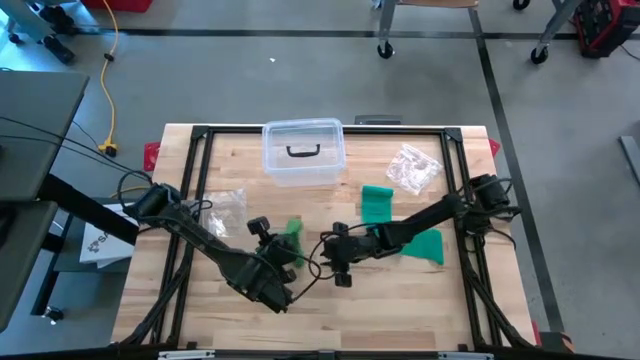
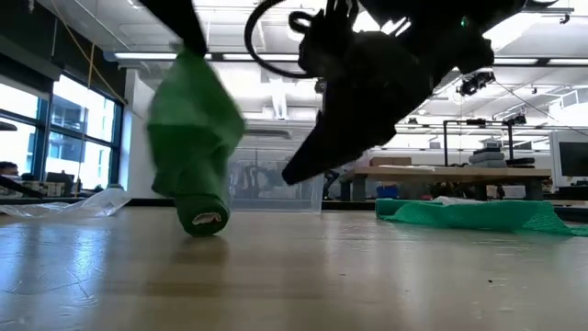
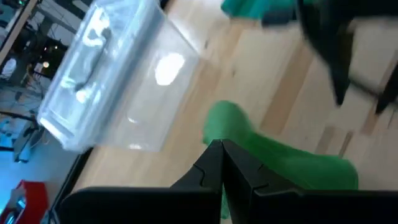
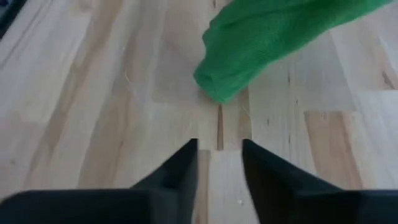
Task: Roll bandage
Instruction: Roll the green bandage
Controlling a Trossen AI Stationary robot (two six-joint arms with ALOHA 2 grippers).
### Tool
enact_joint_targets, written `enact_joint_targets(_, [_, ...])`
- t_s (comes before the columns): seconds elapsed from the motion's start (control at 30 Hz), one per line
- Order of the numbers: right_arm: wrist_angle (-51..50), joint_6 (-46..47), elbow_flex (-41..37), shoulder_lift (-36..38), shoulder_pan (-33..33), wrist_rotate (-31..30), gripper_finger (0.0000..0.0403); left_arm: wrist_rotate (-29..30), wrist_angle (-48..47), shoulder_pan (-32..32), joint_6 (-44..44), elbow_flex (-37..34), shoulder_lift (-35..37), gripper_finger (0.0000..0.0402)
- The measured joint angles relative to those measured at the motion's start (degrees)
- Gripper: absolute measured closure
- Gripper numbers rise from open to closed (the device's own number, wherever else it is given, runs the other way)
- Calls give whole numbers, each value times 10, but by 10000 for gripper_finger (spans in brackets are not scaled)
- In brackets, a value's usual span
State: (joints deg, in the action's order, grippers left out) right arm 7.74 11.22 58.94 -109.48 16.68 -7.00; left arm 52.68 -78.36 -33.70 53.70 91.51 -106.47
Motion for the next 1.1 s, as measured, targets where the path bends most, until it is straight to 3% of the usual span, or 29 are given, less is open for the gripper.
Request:
enact_joint_targets(0.1, [-22,-22,0,-6,1,5,221,13,7,9,-14,32,2,401])
enact_joint_targets(0.23, [-112,-16,0,20,9,3,203,18,87,23,-90,61,2,401])
enact_joint_targets(0.37, [-231,8,0,66,44,-74,203,16,181,23,-194,79,1,401])
enact_joint_targets(0.5, [-328,18,0,128,101,-179,203,23,198,22,-229,107,1,401])
enact_joint_targets(0.6, [-368,29,-11,182,140,-223,203,49,199,23,-250,127,1,401])
enact_joint_targets(0.77, [-377,96,-52,273,190,-274,204,71,240,20,-321,168,0,401])
enact_joint_targets(0.93, [-316,108,-95,333,228,-329,204,67,337,17,-436,187,1,401])
enact_joint_targets(1.1, [-263,109,-142,347,240,-348,204,46,346,31,-444,172,0,401])
